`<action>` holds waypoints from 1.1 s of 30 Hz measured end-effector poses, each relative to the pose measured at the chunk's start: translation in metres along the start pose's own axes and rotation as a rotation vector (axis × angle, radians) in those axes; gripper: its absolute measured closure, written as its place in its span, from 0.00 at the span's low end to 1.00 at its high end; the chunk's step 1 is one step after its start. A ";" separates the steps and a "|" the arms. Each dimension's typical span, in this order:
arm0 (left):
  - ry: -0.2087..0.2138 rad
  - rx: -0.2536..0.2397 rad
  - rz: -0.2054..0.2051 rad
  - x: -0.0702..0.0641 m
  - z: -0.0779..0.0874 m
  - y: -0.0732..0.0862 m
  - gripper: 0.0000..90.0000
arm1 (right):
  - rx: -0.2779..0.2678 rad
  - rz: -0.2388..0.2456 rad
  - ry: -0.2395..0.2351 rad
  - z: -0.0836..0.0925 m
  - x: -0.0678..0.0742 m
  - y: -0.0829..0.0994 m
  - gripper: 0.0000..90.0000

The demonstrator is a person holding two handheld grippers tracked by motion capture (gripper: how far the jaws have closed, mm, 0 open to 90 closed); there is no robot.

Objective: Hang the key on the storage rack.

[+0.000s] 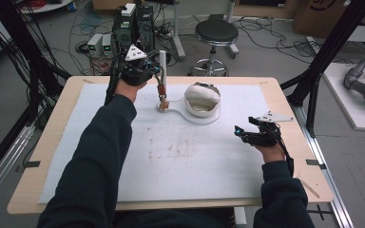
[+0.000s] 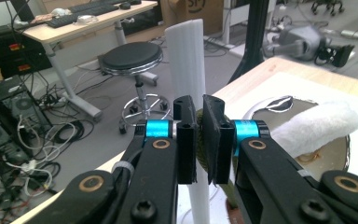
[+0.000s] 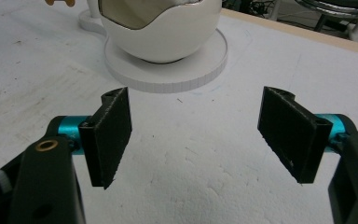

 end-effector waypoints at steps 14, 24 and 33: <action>0.011 -0.021 0.043 0.002 0.000 0.002 0.92 | 0.001 -0.004 -0.004 0.000 0.001 0.000 0.29; 0.008 -0.062 0.090 0.007 0.009 0.002 0.79 | 0.002 0.003 -0.005 -0.001 0.001 0.001 0.29; 0.053 -0.147 0.179 0.007 0.051 0.016 0.53 | 0.002 -0.004 0.000 0.000 0.000 0.001 0.29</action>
Point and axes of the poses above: each handheld gripper's, and its own axes: z roughly backward along the jaws, y roughly out of its underside, x roughly to its left, the point moved 5 cm from there along -z, roughly forward along the jaws, and after that the axes turned 7 degrees about -x, right-handed, at the moved point
